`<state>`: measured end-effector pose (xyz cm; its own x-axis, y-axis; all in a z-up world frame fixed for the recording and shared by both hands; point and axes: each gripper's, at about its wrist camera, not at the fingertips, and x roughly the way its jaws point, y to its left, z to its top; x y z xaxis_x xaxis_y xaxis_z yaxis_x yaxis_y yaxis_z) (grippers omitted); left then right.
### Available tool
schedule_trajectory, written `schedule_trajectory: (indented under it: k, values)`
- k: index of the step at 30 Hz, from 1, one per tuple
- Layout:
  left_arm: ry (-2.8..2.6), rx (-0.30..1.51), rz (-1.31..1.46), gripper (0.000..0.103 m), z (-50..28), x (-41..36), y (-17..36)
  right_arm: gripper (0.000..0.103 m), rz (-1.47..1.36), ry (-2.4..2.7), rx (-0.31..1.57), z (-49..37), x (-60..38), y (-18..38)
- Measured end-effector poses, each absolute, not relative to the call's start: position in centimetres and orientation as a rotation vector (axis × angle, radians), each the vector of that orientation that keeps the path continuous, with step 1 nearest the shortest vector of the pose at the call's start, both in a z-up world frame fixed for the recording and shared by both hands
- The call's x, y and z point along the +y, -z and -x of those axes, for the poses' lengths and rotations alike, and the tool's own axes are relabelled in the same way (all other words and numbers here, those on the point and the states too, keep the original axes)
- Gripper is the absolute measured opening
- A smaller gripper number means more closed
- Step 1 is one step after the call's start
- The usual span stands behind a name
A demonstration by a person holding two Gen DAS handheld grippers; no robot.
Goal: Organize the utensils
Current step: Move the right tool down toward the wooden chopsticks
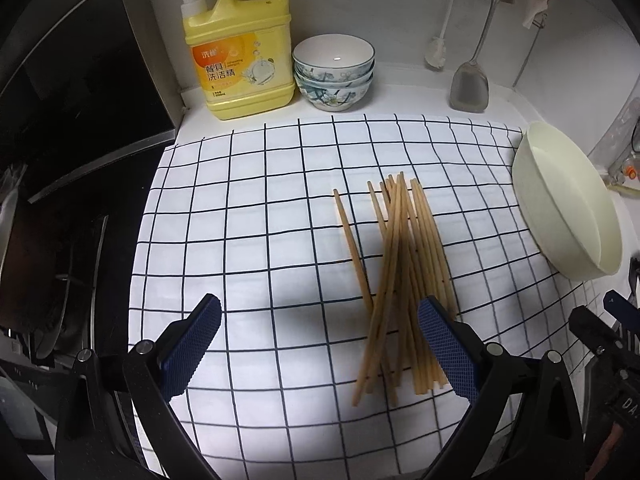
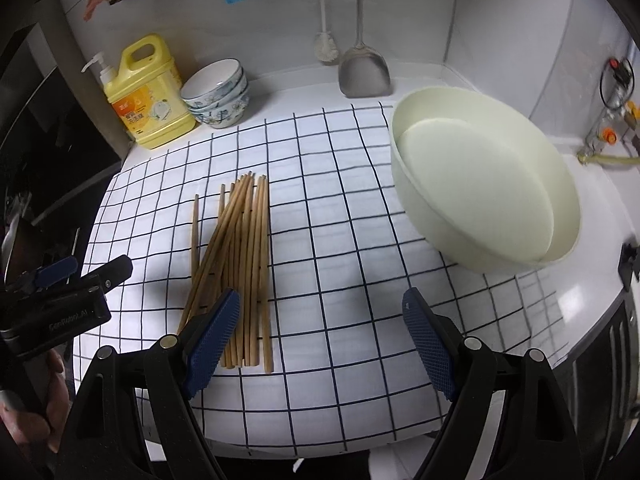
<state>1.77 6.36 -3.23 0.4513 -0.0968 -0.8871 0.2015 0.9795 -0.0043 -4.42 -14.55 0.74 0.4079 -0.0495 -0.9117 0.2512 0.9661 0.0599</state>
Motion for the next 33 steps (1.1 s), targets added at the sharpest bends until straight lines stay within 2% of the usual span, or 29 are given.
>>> schedule_trajectory:
  k: [11,19,33]
  values:
    - [0.225,1.026,-0.105,0.097,-1.4,7.1,7.2,0.079,-0.199,0.161,1.127,5.5,-15.9,2.8]
    - [0.105,1.064,0.015,0.097,-1.4,8.1,9.7,0.079,-0.168,0.019,1.107,4.7,-16.6,6.0]
    - [0.127,1.052,-0.051,0.097,-4.3,6.7,11.9,0.079,-0.143,0.018,1.089,1.5,-15.9,9.1]
